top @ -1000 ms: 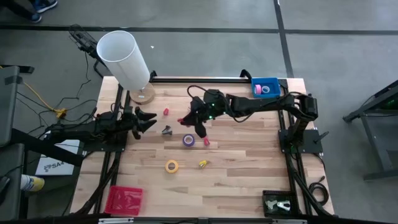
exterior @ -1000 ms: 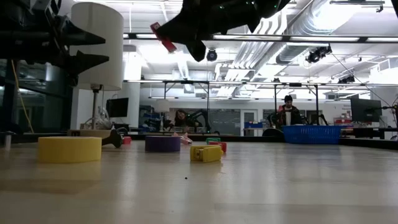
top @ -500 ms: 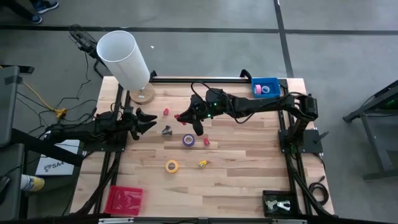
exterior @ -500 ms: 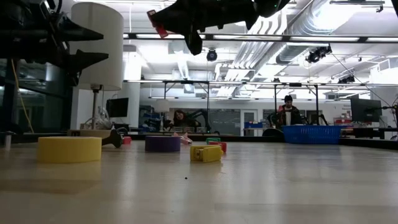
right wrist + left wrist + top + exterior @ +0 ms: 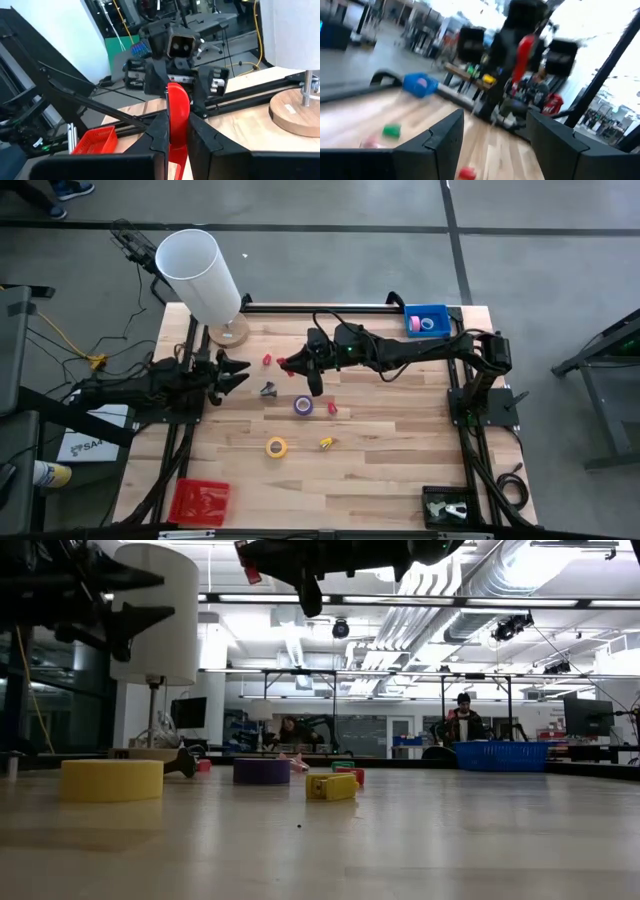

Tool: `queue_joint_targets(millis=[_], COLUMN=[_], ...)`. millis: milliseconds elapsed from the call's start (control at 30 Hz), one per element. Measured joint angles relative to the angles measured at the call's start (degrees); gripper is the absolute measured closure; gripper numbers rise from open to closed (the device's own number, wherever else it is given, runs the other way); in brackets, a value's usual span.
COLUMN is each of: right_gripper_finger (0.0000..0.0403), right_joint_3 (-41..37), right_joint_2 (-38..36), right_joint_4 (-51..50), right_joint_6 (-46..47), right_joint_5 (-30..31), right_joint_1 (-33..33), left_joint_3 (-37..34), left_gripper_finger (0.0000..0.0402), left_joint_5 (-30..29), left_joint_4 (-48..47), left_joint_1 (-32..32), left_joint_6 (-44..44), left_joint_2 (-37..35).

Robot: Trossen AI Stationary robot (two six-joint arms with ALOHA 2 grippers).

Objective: Pick and place Stapler, Stapler remover, tape
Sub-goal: Put the bottom right red stapler into the red bin

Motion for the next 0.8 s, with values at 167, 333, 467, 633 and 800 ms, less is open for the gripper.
queue_joint_targets(millis=[167, 333, 467, 633, 800], right_gripper_finger=[0.0372, 0.0372, 0.0372, 0.0372, 0.0372], right_joint_3=[0.0, 0.0, 0.02, 0.02, 0.02], right_joint_2=[0.0, 0.0, 0.0, 0.0, 0.0], right_joint_4=[0.72, 3.68, 5.32, 6.01, 6.97], right_joint_6=[0.84, 1.31, 1.37, 1.16, 0.58], right_joint_5=[0.48, 1.01, 1.99, 2.19, 2.77], right_joint_1=[0.0, -0.03, -0.07, -0.07, -0.07], left_joint_3=[0.71, 0.82, 0.84, 2.15, 8.35], left_gripper_finger=[0.0184, 0.0155, 0.0123, 0.0108, 0.0108], left_joint_5=[-0.2, -0.65, -0.63, -0.63, -0.6], left_joint_4=[2.95, 8.07, 16.07, 23.37, 23.75], left_joint_1=[0.0, 0.0, 0.0, 0.0, 0.0], left_joint_6=[1.2, 1.05, -0.22, -0.14, 0.75], left_joint_2=[2.48, 7.15, 12.51, 20.57, 30.23])
